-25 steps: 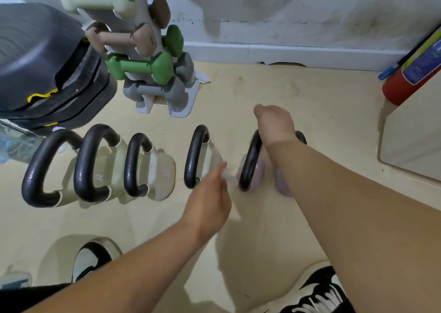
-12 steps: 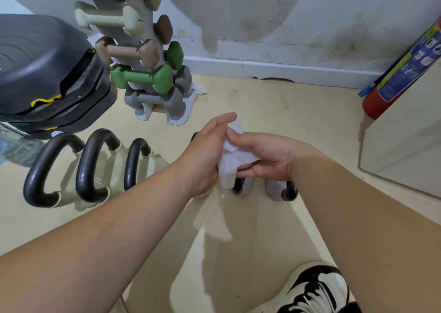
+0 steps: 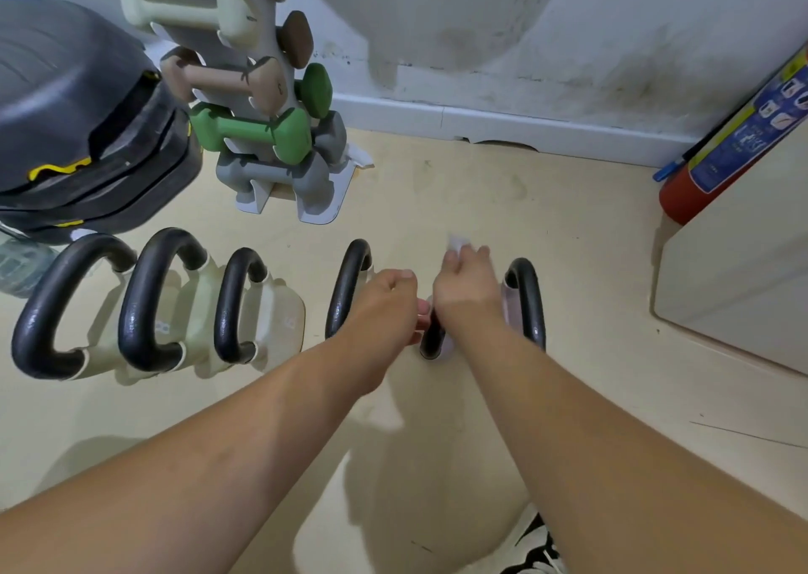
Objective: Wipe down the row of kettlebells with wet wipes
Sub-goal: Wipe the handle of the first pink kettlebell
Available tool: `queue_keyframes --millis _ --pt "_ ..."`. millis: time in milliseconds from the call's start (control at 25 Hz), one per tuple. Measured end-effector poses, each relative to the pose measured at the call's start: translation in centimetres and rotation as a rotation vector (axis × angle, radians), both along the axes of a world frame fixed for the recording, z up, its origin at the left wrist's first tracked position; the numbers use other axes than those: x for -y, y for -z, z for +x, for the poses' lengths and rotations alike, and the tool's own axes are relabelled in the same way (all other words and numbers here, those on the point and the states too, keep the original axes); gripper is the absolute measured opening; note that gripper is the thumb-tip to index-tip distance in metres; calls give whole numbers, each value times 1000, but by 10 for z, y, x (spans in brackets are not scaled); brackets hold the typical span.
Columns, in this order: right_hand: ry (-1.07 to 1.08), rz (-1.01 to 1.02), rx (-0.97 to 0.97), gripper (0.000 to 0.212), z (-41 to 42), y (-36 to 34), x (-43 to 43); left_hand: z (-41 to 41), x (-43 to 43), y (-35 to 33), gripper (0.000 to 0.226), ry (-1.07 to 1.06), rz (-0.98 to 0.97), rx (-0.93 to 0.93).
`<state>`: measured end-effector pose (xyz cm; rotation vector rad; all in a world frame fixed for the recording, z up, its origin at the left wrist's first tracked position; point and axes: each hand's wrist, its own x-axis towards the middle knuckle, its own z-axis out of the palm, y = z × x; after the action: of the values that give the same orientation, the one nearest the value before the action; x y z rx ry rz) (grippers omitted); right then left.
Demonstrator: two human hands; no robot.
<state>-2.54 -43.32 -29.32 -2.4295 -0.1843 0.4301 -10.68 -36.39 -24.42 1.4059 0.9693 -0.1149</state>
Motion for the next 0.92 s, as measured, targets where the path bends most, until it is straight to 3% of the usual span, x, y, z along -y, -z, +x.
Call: queue_keyframes --millis 40,120,280,400,480,600,680,760,920 --pt "-114 -86 -44 42 -11 15 -3 -1 -1 6 26 1 -11 -9" --pt "-267 -271 49 42 -26 37 -4 -4 -6 19 27 -12 -28 -32" --pt "-87 -31 -30 50 7 40 -16 -7 -10 39 28 -2 -70 -65" --pt "-24 15 -287 27 53 19 -26 -8 -13 43 26 -28 -117 -80" --pt "-3 36 -338 23 59 13 -28 -9 -17 45 24 -35 -137 -81" --pt "-177 -199 -55 18 34 29 -29 -14 -18 49 27 -32 -143 -85" --pt "-202 -174 159 42 -5 42 -19 -18 -17 50 31 -41 -150 -83" --pt "-227 -108 268 54 -46 49 -3 -21 -15 49 35 -36 -157 -82" --pt "-458 -323 363 67 -105 76 14 -24 -14 47 26 -58 -175 -107"
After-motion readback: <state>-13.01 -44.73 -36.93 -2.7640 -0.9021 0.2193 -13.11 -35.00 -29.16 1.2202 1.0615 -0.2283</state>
